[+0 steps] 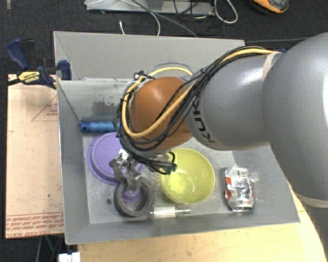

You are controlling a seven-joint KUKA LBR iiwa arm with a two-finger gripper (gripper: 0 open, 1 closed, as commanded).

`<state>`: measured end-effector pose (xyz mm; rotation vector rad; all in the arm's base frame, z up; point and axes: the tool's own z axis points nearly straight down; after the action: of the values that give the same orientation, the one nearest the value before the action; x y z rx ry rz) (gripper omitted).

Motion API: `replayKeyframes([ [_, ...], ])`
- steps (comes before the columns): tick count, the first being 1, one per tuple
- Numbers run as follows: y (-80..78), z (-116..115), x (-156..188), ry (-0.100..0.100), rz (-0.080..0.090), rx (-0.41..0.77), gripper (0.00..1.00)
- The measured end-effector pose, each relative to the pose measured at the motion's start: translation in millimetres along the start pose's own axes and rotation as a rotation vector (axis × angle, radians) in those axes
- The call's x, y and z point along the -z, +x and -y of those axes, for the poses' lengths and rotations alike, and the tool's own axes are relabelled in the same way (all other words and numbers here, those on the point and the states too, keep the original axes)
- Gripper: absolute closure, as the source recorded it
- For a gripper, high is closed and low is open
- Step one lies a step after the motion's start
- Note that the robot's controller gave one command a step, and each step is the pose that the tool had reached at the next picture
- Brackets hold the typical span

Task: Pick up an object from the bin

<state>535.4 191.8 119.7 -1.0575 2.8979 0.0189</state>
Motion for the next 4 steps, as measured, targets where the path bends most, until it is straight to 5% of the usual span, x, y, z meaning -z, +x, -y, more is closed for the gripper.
replayKeyframes([
  [1, -4.4, 17.1, -29.6, -0.001, 0.006, 0.024, 1.00],
  [2, -8.0, 1.5, -17.5, 0.000, 0.010, -0.002, 1.00],
  [3, 11.8, 19.8, 47.7, -0.001, 0.009, 0.394, 1.00],
  [4, -3.2, 1.2, 4.0, -0.006, 0.006, -0.012, 1.00],
])
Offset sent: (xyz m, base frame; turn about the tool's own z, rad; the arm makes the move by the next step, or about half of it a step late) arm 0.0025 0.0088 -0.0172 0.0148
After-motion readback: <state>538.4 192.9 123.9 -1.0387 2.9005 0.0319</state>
